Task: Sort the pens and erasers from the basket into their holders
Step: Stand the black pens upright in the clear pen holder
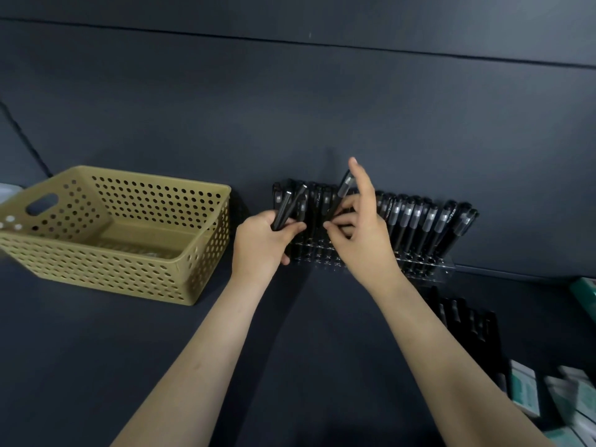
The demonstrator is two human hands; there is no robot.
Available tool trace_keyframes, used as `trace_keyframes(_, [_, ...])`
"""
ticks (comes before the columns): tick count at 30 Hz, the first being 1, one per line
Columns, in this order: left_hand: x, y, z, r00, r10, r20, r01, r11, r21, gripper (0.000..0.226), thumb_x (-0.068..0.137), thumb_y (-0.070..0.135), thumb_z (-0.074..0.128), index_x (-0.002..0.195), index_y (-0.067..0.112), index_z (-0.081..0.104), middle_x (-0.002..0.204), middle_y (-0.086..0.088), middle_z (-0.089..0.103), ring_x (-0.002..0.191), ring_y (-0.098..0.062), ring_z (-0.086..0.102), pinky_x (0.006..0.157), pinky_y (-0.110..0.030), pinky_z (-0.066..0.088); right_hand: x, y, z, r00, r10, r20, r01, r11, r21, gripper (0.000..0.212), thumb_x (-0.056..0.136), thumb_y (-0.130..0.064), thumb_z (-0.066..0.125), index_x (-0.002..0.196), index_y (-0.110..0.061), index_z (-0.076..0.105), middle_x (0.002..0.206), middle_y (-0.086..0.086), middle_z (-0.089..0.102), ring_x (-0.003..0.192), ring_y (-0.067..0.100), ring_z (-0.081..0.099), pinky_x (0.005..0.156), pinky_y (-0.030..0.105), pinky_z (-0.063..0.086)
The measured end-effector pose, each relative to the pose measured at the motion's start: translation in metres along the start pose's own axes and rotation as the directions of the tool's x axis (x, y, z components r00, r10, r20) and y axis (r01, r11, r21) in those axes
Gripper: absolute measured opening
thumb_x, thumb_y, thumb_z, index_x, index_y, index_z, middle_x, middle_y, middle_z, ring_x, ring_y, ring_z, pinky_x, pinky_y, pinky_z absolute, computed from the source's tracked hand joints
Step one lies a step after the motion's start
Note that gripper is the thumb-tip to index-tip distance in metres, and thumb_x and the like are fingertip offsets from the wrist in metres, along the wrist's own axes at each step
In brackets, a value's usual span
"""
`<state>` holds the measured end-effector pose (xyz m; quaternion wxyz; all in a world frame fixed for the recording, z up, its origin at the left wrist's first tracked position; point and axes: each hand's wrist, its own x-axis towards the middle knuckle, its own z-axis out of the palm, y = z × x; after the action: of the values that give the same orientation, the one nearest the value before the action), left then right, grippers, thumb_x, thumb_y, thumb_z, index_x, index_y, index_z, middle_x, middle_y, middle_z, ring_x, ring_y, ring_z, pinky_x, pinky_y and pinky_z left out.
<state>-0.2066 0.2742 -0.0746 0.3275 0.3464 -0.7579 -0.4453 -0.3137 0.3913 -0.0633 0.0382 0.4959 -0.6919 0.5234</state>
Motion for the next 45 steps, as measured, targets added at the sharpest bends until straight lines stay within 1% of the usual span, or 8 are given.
trace_keyframes(9, [-0.001,-0.001,-0.002,0.999,-0.037,0.002,0.037,0.999,-0.015,0.019,0.081,0.037,0.073,0.076,0.019,0.068,0.064,0.004,0.068,0.035,-0.007,0.052,0.041,-0.021,0.043,-0.001,0.01,0.02,0.994,-0.022,0.103,0.041,0.982,-0.184,0.096,0.088,-0.002,0.064,0.147,-0.052,0.008,0.093,-0.008,0.052,0.079,0.005,0.059,0.078,0.023,0.055])
trace_keyframes(17, [-0.008,-0.005,-0.02,0.986,-0.078,0.15,0.106,0.976,-0.189,0.024,0.089,0.035,0.065,0.084,0.012,0.069,0.059,0.0,0.066,0.041,-0.012,0.05,0.04,-0.022,0.038,-0.004,0.008,0.014,0.992,-0.051,0.115,0.073,0.977,-0.2,0.073,0.096,-0.01,0.054,0.151,-0.042,0.018,0.093,-0.001,0.054,0.072,0.01,0.054,0.075,0.027,0.052])
trace_keyframes(21, [-0.021,0.001,-0.031,0.935,-0.055,0.35,0.171,0.935,-0.31,0.032,0.095,0.035,0.055,0.088,0.008,0.069,0.062,-0.002,0.062,0.048,-0.013,0.05,0.04,-0.023,0.038,-0.005,-0.013,0.0,0.993,0.118,0.02,-0.119,0.986,0.112,0.056,0.095,-0.021,0.058,0.145,-0.037,0.036,0.095,-0.005,0.06,0.073,0.014,0.059,0.069,0.021,0.052])
trace_keyframes(25, [-0.033,0.008,-0.029,0.863,-0.019,0.505,0.167,0.954,-0.249,0.03,0.096,0.032,0.054,0.088,0.009,0.07,0.06,-0.001,0.06,0.049,-0.012,0.051,0.04,-0.023,0.041,-0.007,-0.027,-0.005,0.948,0.263,0.181,-0.316,0.848,0.425,0.018,0.091,-0.013,0.064,0.107,-0.021,0.068,0.093,-0.005,0.066,0.079,0.01,0.063,0.067,0.021,0.05])
trace_keyframes(32, [-0.039,0.001,-0.026,0.871,-0.082,0.485,0.252,0.921,-0.296,0.021,0.095,0.025,0.056,0.094,0.009,0.068,0.067,-0.001,0.066,0.051,-0.011,0.054,0.039,-0.021,0.04,-0.021,-0.013,-0.024,0.901,0.425,0.088,-0.355,0.604,0.713,0.009,0.094,-0.003,0.055,0.091,-0.01,0.061,0.087,0.006,0.065,0.078,0.016,0.062,0.074,0.027,0.054])
trace_keyframes(35, [-0.036,-0.004,-0.025,0.92,-0.125,0.373,0.271,0.888,-0.371,0.011,0.094,0.018,0.058,0.091,0.008,0.063,0.072,-0.003,0.07,0.047,-0.009,0.048,0.038,-0.019,0.033,-0.028,-0.005,-0.038,0.878,0.454,0.15,-0.446,0.665,0.598,0.01,0.091,0.001,0.06,0.093,-0.009,0.06,0.082,0.004,0.066,0.077,0.018,0.065,0.075,0.026,0.057])
trace_keyframes(40, [-0.033,-0.006,-0.021,0.936,-0.162,0.314,0.29,0.858,-0.424,0.009,0.091,0.013,0.062,0.089,0.007,0.055,0.072,-0.007,0.068,0.043,-0.008,0.041,0.038,-0.018,0.027,-0.033,-0.001,-0.037,0.895,0.378,0.237,-0.398,0.916,0.044,0.011,0.085,-0.016,0.073,0.082,-0.026,0.072,0.083,-0.01,0.07,0.082,0.005,0.064,0.078,0.018,0.052])
trace_keyframes(45, [-0.036,-0.003,-0.017,0.932,-0.133,0.336,0.284,0.846,-0.451,0.013,0.095,0.022,0.056,0.1,0.01,0.056,0.075,-0.006,0.07,0.047,-0.009,0.042,0.041,-0.019,0.029,-0.036,-0.006,-0.022,0.93,0.27,0.249,-0.263,0.963,-0.062,0.015,0.084,-0.013,0.072,0.087,-0.028,0.071,0.084,-0.014,0.066,0.081,-0.001,0.056,0.073,0.009,0.044])
